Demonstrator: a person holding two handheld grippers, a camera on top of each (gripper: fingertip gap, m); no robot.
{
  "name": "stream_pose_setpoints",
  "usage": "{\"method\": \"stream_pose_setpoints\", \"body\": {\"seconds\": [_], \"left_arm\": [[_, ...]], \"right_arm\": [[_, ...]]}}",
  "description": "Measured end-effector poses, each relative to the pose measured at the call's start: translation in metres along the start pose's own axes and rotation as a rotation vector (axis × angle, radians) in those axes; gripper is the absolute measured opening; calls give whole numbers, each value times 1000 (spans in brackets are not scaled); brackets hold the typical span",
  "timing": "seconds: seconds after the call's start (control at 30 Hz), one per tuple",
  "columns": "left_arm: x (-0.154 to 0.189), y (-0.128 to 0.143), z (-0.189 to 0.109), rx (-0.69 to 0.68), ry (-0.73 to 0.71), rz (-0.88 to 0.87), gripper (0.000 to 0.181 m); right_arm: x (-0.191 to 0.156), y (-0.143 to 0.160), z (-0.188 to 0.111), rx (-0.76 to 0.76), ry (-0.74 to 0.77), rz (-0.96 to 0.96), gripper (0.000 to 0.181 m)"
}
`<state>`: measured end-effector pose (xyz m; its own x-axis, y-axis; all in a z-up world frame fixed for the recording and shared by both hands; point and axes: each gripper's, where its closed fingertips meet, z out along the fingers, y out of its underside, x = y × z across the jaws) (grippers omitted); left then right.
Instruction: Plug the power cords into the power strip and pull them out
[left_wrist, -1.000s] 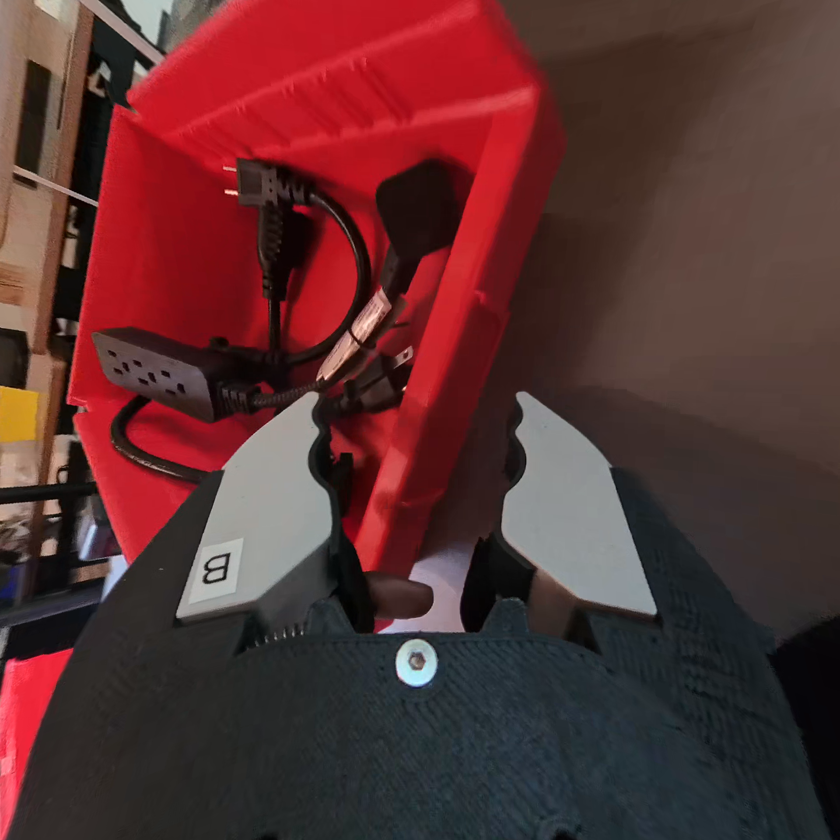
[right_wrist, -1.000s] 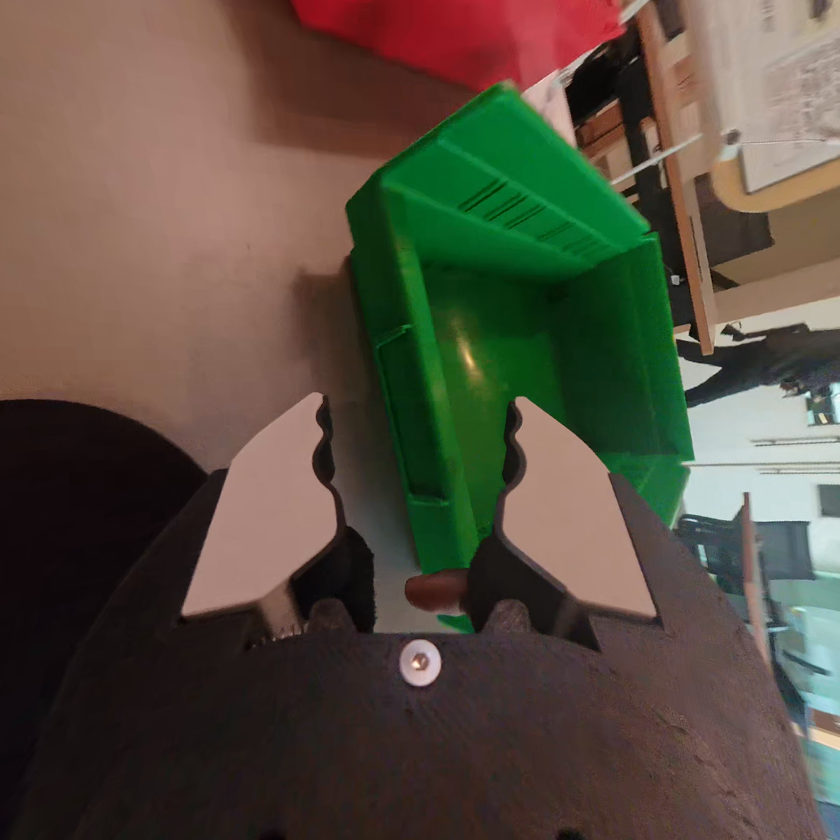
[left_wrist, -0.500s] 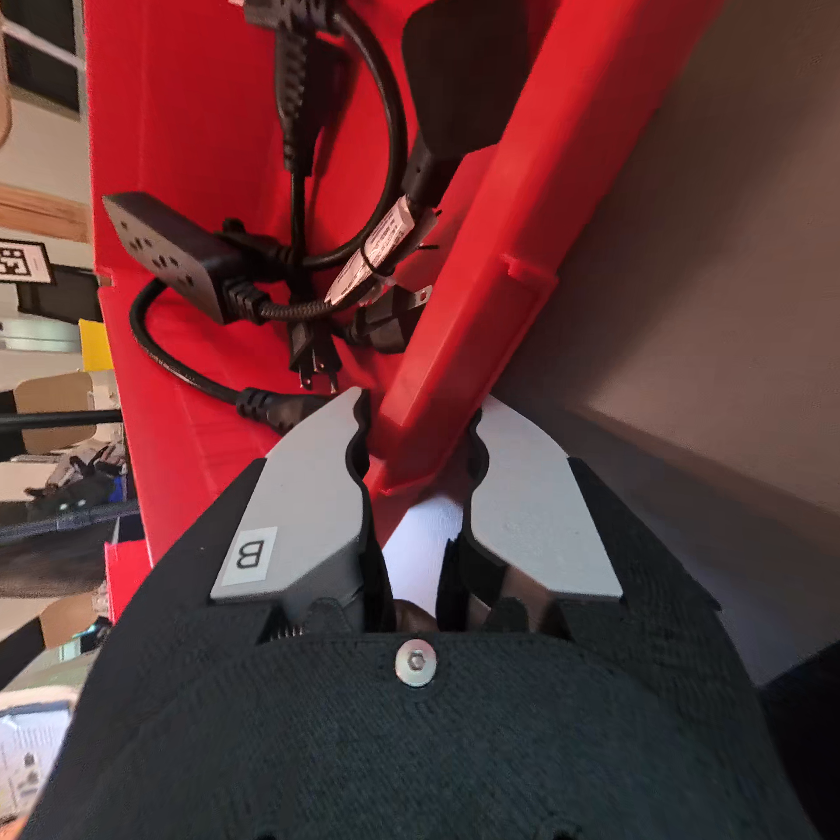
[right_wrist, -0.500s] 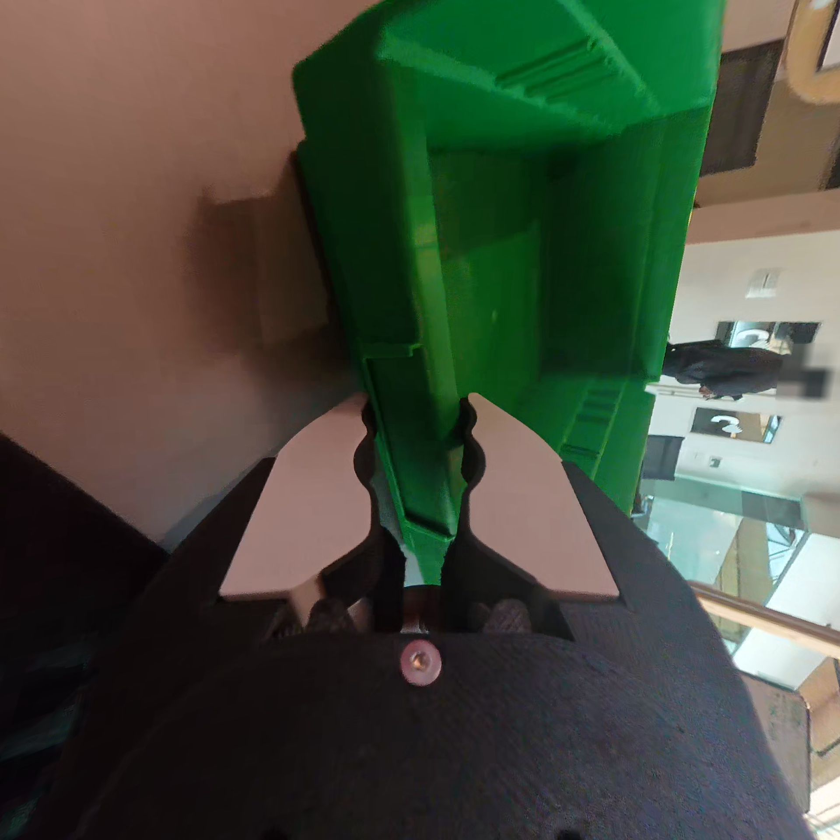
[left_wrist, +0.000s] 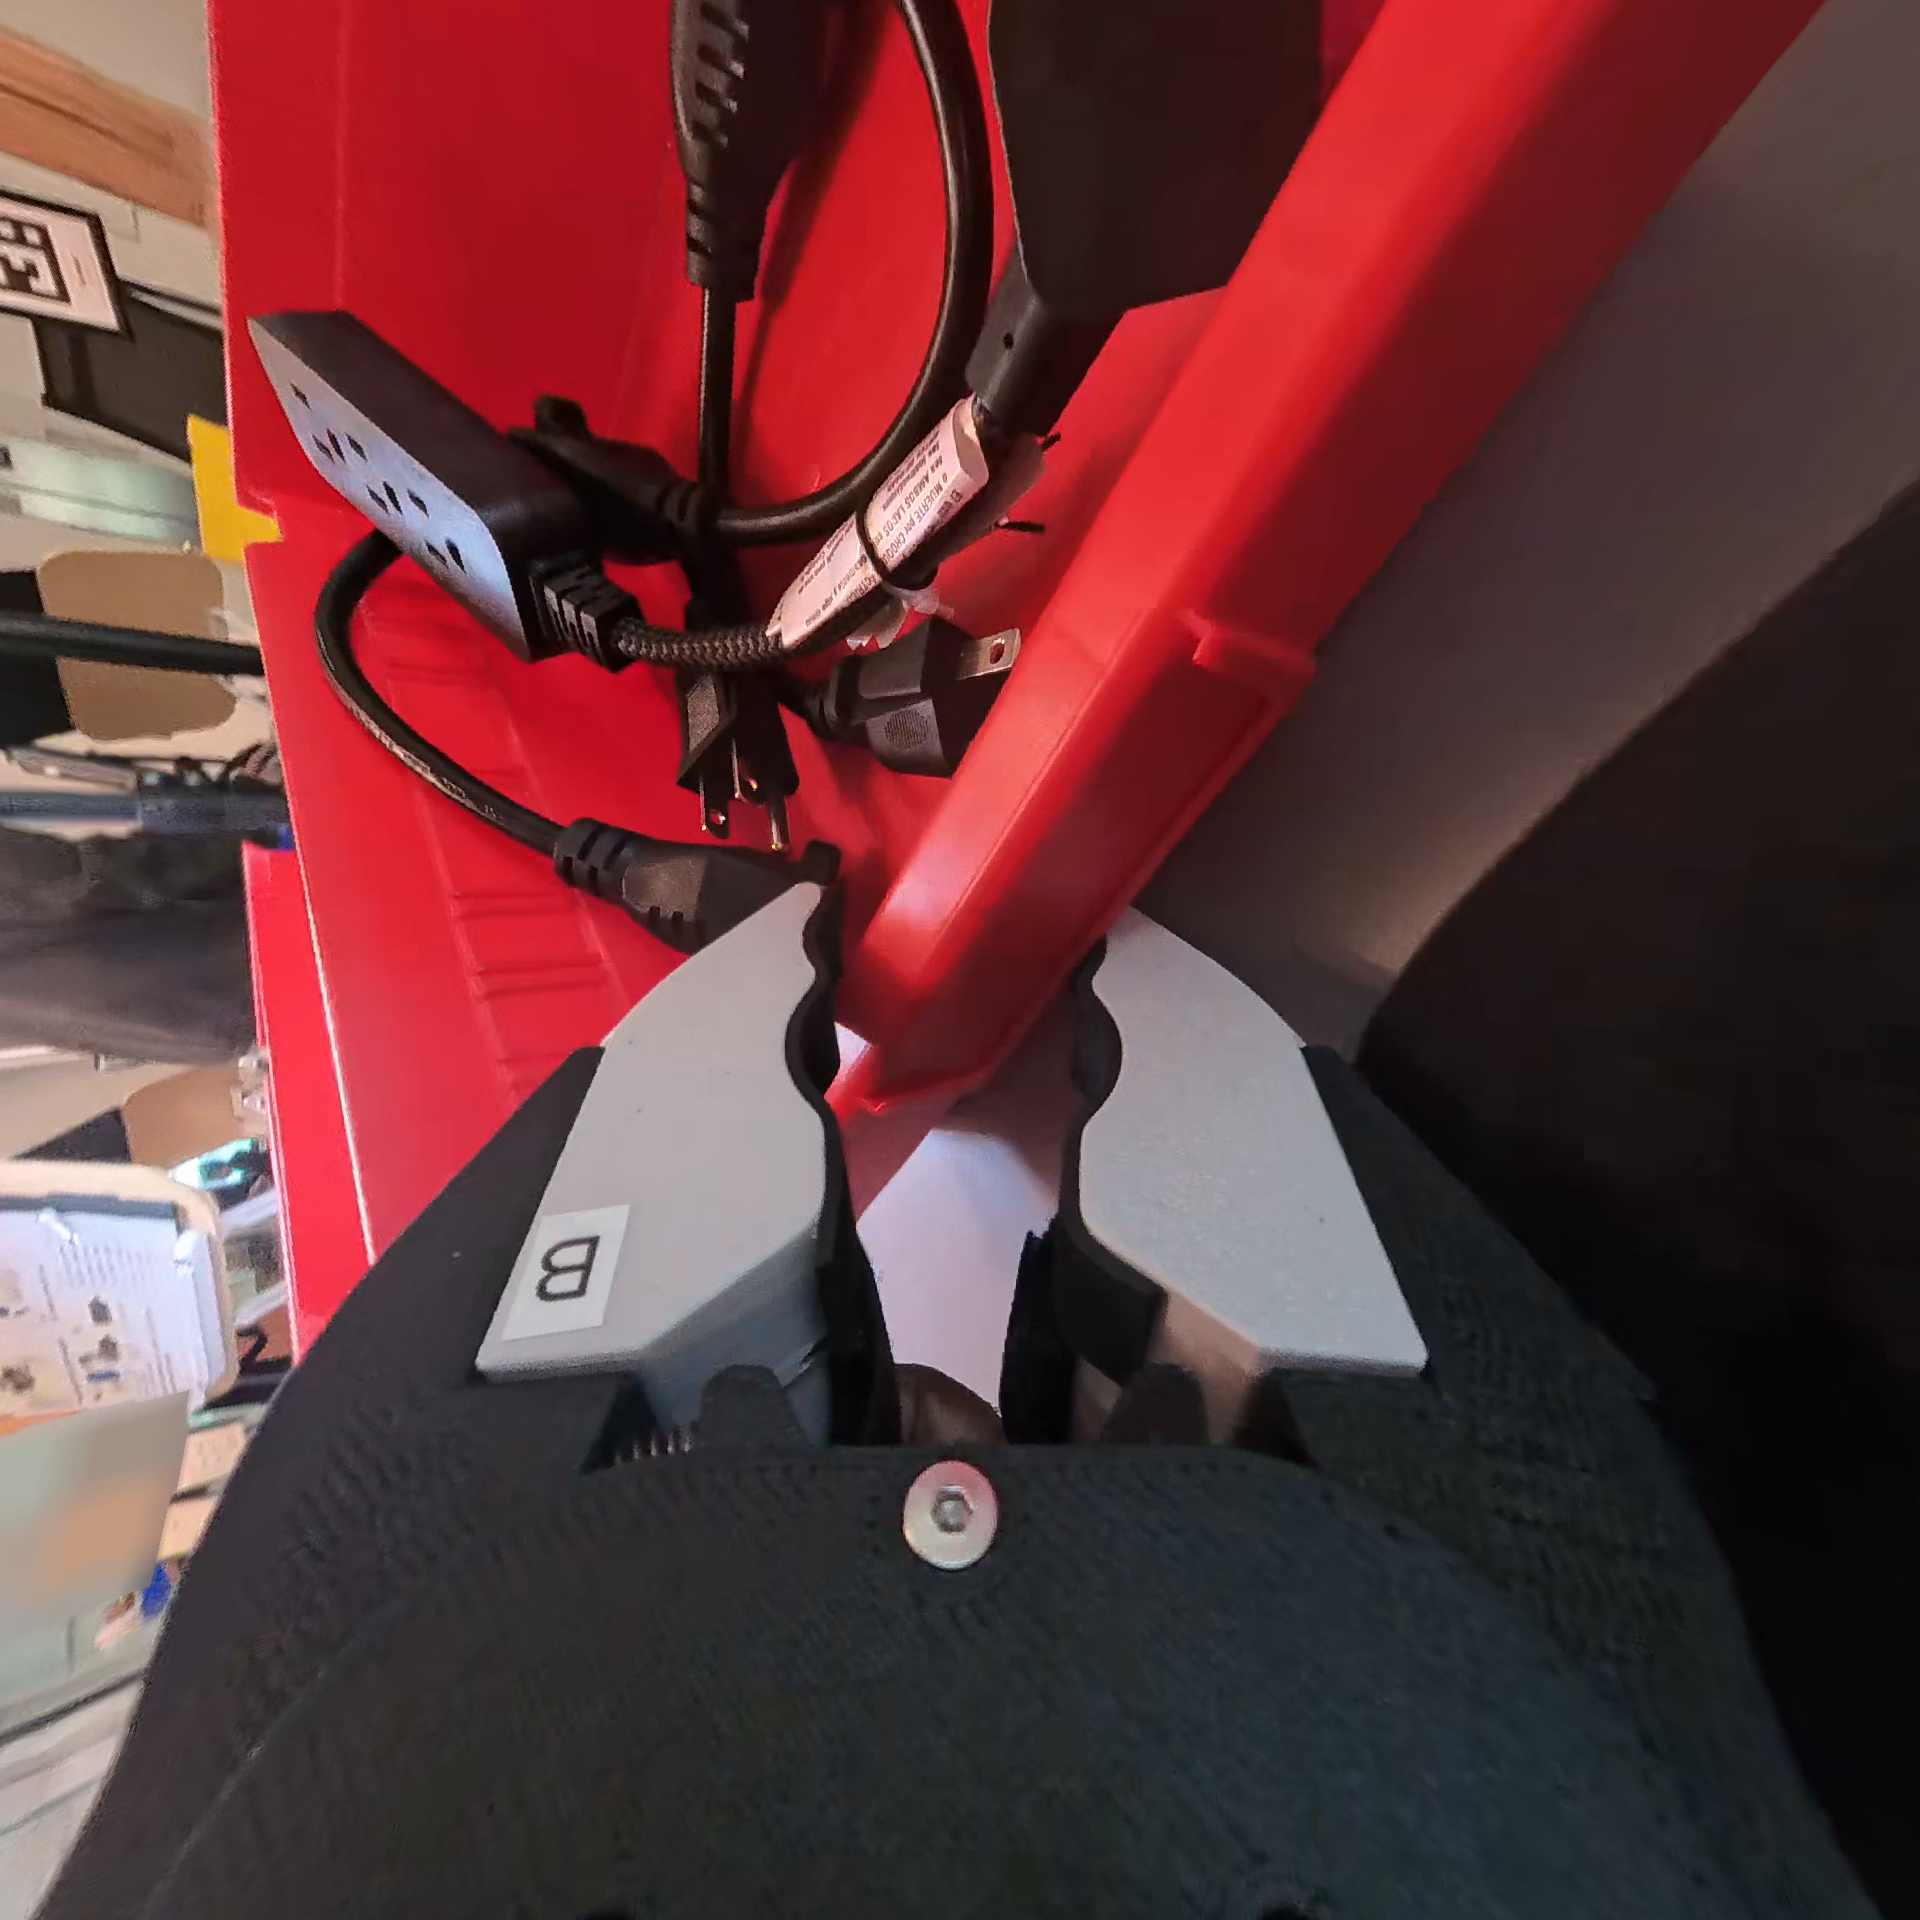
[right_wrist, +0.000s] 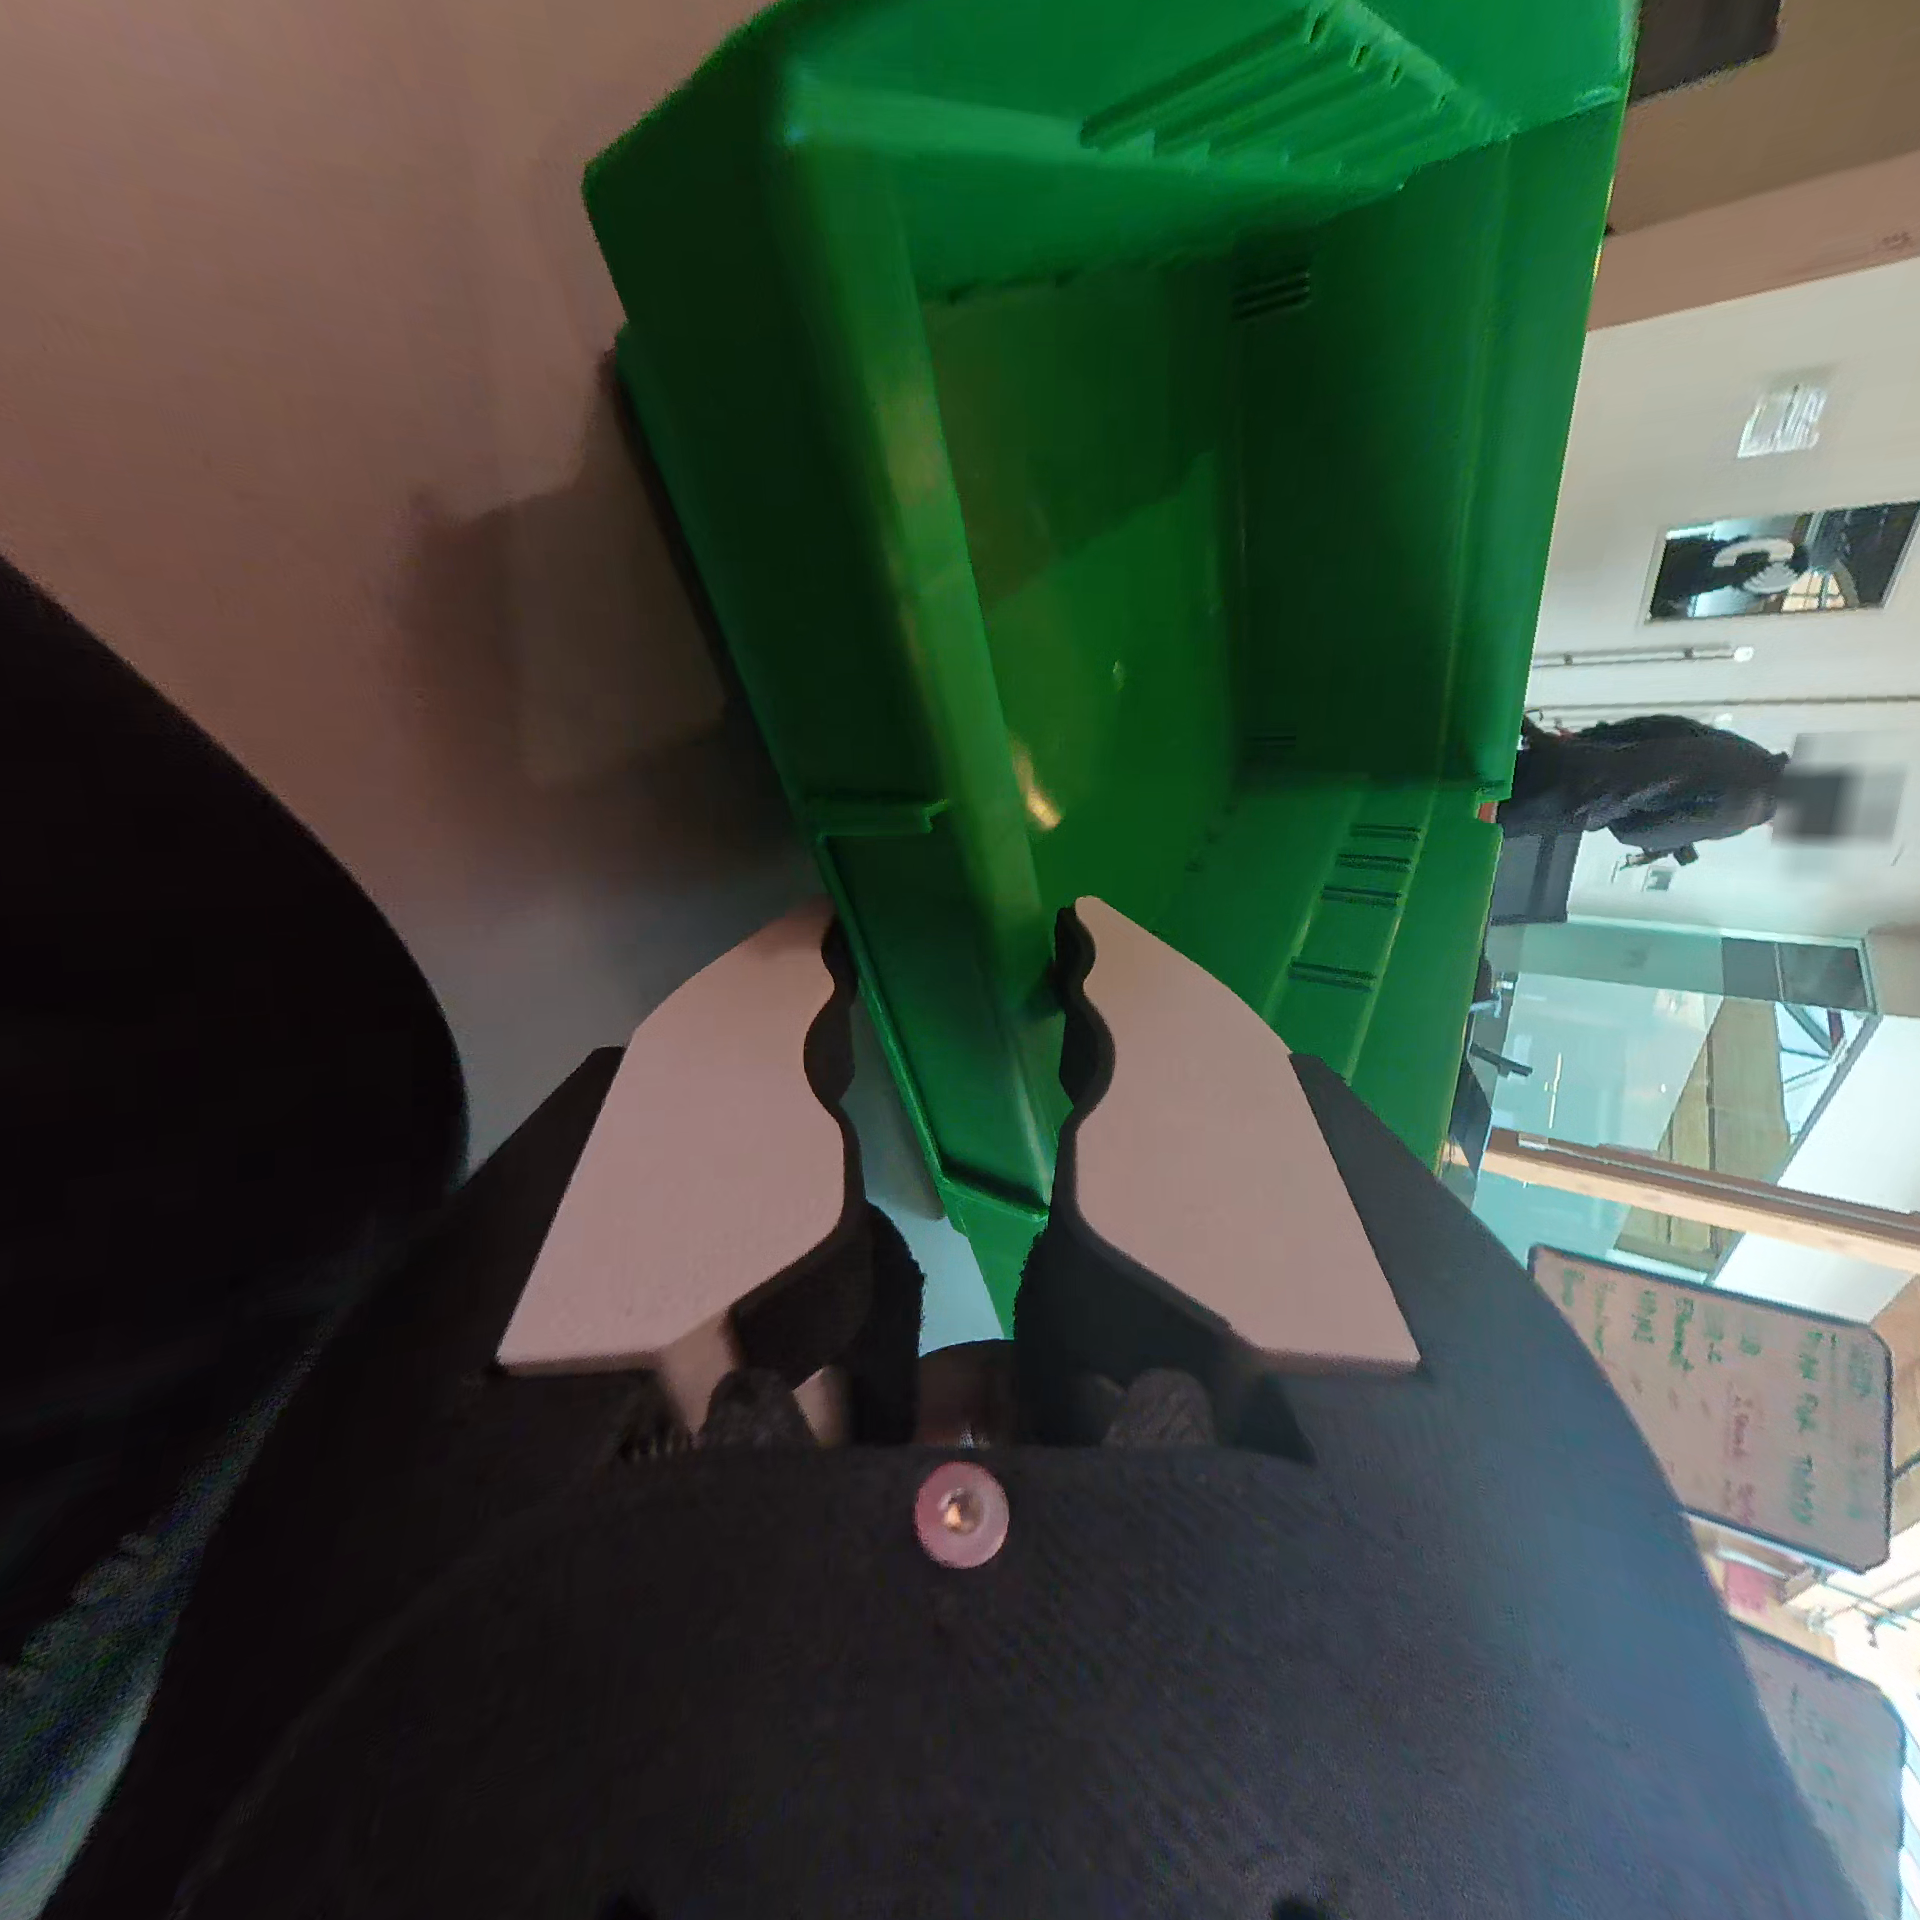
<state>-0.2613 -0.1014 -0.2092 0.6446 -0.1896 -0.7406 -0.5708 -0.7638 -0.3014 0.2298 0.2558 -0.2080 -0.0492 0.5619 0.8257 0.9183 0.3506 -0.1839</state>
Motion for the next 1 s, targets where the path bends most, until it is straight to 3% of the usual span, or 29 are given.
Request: {"method": "stream_pose_setpoints", "body": {"seconds": [0.27, 0.6, 0.7, 0.8, 0.93, 1.0], "left_arm": [[-9, 57, -19, -107, -40, -60, 42], [-10, 91, -36, -142, -54, -129, 44], [-7, 89, -41, -95, -1, -254, 56], [-9, 65, -60, 91, 94, -473, 64], [-47, 31, -88, 383, 65, -776, 73], [-64, 19, -90, 453, 101, -857, 76]], "right_arm": [[4, 35, -6, -53, 14, 30, 38], [0, 56, -17, -48, -25, 120, 40], [2, 39, -29, 94, -122, 315, 56], [19, 16, -50, 277, -181, 524, 67], [63, -41, -98, 769, -236, 879, 76], [89, -63, -121, 1025, -208, 1081, 79]]}}
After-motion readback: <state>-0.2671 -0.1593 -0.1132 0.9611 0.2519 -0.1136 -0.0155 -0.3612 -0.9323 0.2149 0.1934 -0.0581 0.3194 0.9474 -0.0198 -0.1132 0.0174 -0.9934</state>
